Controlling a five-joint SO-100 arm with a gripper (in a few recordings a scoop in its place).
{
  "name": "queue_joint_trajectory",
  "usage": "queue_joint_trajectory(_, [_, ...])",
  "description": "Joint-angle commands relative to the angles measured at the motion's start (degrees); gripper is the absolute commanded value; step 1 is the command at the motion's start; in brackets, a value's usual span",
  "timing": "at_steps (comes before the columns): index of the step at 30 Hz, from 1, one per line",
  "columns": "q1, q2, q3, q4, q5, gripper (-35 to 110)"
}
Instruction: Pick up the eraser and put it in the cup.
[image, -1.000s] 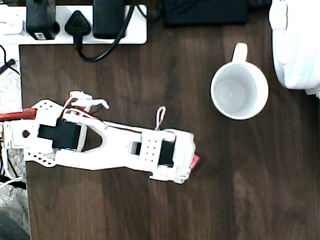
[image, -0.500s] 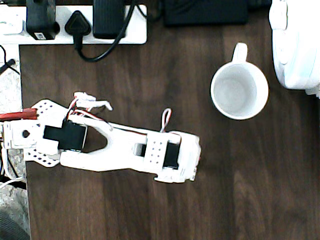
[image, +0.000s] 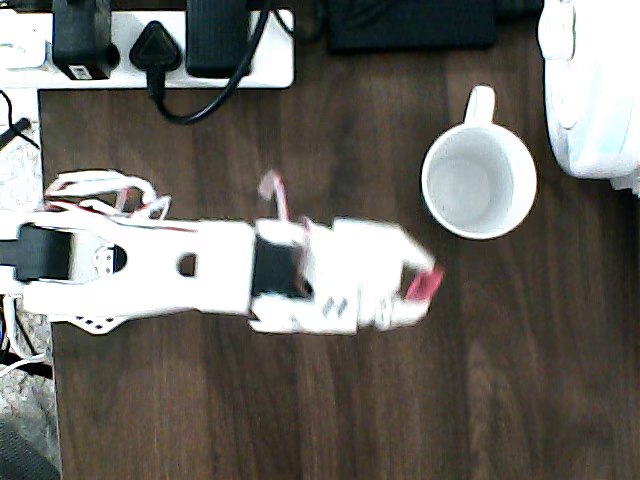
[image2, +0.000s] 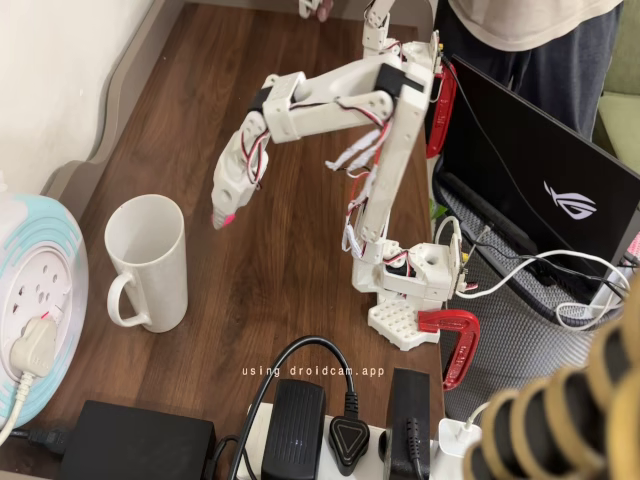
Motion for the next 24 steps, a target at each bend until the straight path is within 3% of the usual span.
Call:
queue_joint_trajectory(1, [-4.48, 9.14, 0.35, -2.81, 1.05, 0])
queue_joint_trajectory(9, [-12.22, 2.9, -0.26, -15.38, 0.97, 0])
queue_joint_trajectory(22, [-13.8, -16.35, -8.35, -16.7, 5.8, 0])
queue_joint_trajectory(24, [-13.71, -16.52, -8.7, -16.35, 7.03, 13])
